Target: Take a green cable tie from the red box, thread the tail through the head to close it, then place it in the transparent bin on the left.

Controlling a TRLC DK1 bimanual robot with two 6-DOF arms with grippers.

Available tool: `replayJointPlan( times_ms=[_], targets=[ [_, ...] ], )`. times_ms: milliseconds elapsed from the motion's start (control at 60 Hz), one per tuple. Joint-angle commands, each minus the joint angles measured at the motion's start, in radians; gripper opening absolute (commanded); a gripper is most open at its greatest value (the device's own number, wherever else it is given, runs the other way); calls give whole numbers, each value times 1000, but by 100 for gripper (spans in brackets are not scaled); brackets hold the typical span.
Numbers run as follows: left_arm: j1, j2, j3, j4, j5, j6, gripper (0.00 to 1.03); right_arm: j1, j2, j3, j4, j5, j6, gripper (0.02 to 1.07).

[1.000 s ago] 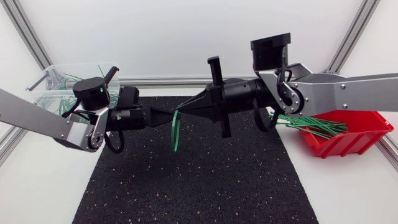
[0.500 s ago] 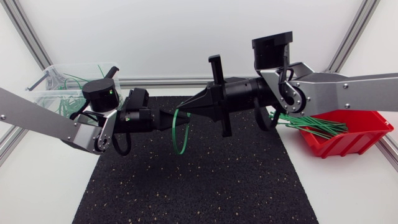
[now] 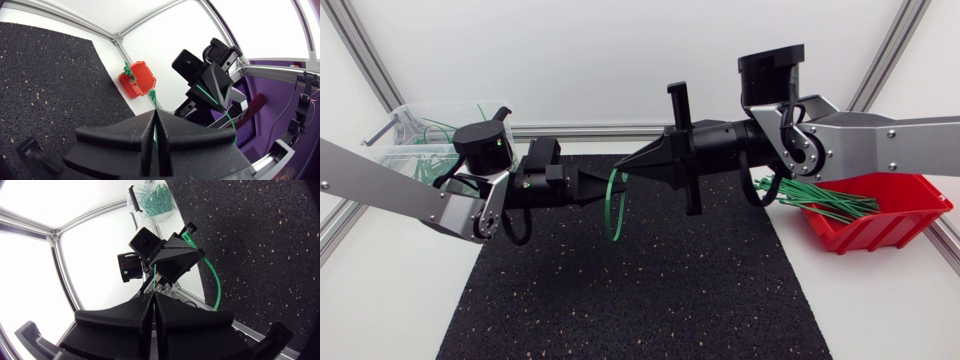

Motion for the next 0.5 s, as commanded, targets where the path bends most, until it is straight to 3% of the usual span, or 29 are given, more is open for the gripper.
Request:
replayJointPlan(
  times_ms=[0, 333, 483],
  targets=[
    [4, -6, 28, 5, 5, -29, 3, -26, 0, 13, -34, -3, 31, 8],
    [14, -26, 8, 8, 8, 64, 4, -36, -1, 37, -82, -3, 31, 8],
    [4, -2, 27, 7, 8, 29, 4, -42, 5, 34, -79, -3, 31, 8]
  ],
)
